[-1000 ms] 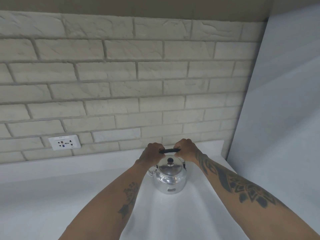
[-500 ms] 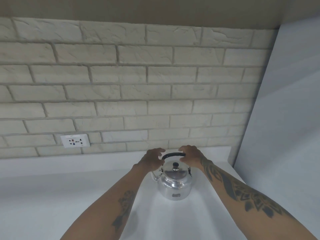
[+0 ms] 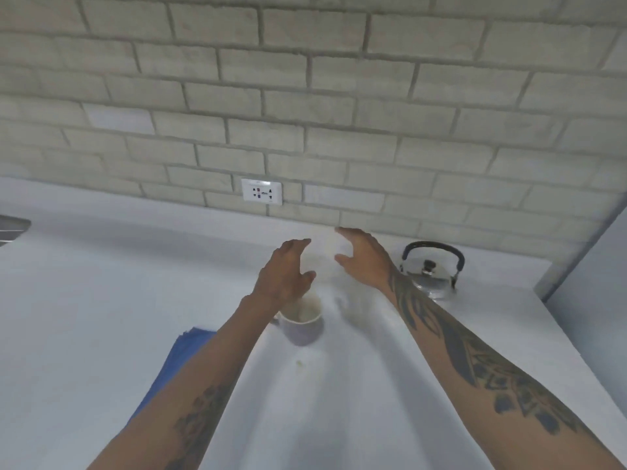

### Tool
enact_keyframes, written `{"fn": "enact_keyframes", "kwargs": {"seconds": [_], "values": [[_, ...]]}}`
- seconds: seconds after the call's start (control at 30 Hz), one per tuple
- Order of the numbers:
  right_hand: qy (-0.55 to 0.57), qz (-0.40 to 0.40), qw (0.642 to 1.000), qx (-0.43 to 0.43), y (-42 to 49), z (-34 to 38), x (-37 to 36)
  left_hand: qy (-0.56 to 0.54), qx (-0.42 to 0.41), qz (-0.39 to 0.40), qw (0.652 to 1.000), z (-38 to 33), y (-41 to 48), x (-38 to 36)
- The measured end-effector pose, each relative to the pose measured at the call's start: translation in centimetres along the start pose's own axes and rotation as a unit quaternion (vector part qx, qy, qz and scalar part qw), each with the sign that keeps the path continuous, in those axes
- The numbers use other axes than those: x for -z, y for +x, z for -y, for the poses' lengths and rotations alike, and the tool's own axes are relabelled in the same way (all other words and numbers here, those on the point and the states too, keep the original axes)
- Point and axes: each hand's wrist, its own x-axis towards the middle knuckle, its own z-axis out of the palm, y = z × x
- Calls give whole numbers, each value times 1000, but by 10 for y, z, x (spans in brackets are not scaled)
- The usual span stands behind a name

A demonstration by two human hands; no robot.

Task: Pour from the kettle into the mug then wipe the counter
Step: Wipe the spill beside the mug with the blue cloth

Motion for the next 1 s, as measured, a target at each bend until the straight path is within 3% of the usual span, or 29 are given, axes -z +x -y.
{"fn": "enact_keyframes", "kwargs": {"seconds": [0.33, 0.5, 0.77, 1.0], "values": [[39, 85, 991, 99, -5, 138, -106, -26, 218, -65, 973, 137, -141, 51], [26, 141, 985, 94, -7, 178, -155, 9, 315, -8, 949, 168, -175, 46], [-56, 253, 966, 15, -25, 172, -218, 134, 303, 61, 942, 184, -191, 29], [-90, 197, 976, -19, -34, 172, -233, 57, 337, 90, 936, 193, -179, 32]]}}
